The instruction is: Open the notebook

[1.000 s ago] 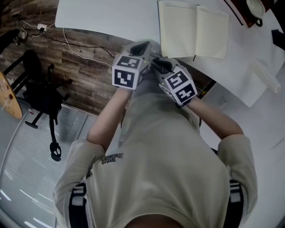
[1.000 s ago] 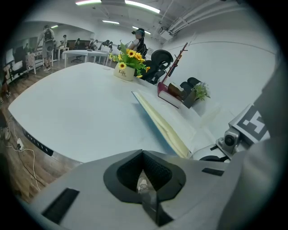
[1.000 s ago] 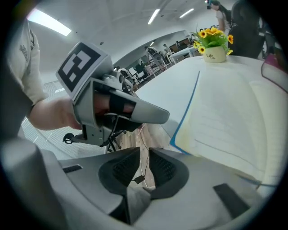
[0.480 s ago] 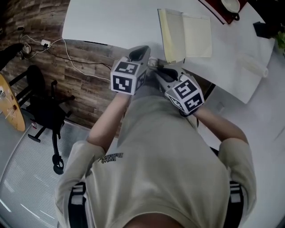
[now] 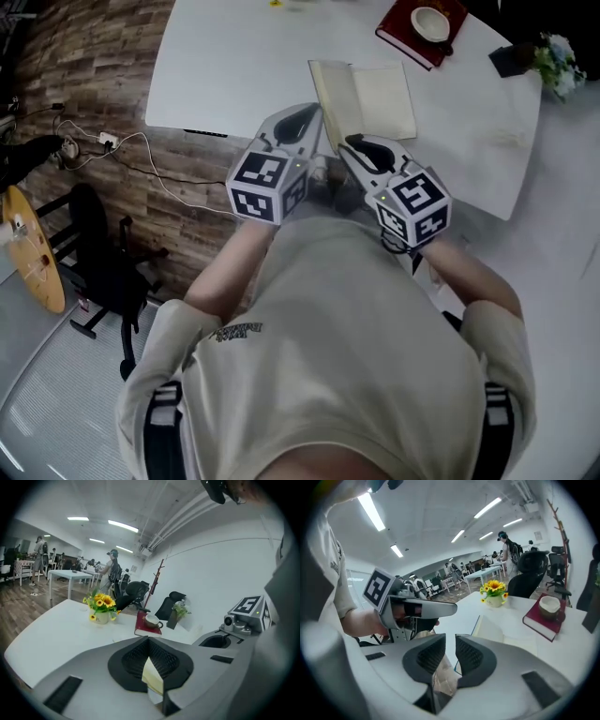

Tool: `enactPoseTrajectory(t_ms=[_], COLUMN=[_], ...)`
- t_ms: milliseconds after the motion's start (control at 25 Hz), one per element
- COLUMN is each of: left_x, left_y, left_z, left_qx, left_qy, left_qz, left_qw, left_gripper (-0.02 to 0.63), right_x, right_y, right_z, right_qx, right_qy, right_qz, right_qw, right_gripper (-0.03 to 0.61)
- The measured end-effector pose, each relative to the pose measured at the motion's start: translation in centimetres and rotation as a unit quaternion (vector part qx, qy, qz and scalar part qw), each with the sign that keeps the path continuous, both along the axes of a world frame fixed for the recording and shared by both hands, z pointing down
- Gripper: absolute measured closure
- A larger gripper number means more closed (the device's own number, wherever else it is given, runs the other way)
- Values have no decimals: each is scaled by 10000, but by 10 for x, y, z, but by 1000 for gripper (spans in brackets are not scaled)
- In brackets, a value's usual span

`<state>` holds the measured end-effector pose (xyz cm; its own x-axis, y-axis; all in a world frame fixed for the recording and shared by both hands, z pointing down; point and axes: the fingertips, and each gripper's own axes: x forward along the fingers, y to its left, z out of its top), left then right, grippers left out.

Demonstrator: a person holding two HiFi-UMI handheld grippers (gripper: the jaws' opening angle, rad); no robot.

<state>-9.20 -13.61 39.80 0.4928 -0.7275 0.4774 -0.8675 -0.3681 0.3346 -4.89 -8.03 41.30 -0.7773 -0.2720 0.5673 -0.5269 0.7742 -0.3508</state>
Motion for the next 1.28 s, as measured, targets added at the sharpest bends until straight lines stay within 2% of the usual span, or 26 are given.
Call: enactPoseTrajectory(t_ms=[240,440,520,600,760,1000,1040,1280], left_x=[25,42,48,56,73,87,89,99], left_y=[-12,-7,-4,-3,-7,-11,-12,-9], left_z=[-50,-87,-94,-103,-119,-142,-146,-151], left_qx=[607,1169,1288,1413,1674,2225,2337,2606], left_qy=[-103,-240,-260,-179,-99,-107,-136,-160], left_qz=[306,496,528,545,609,534,520,410], left_qw=[9976,9916,9899,9883,9840,9734,9708,9645], left_gripper=[614,614,614,614,614,614,614,614], right_x=[28,51,58,65,76,94,98,116], right_y=[-22,-36,-40,-43,-46,-48,-49,-55], right_z=[-45,-83,-97,-110,-130,-155,-158,-165], right_qx=[417,879,1113,1320,1656,2234,2327,2626], right_qy=[-185,-309,-346,-384,-467,-585,-597,-688], right_qz=[429,762,884,982,1122,1295,1340,1598], right_qw=[9980,9927,9892,9856,9787,9643,9614,9491], right_gripper=[511,511,511,543,543,545,572,574])
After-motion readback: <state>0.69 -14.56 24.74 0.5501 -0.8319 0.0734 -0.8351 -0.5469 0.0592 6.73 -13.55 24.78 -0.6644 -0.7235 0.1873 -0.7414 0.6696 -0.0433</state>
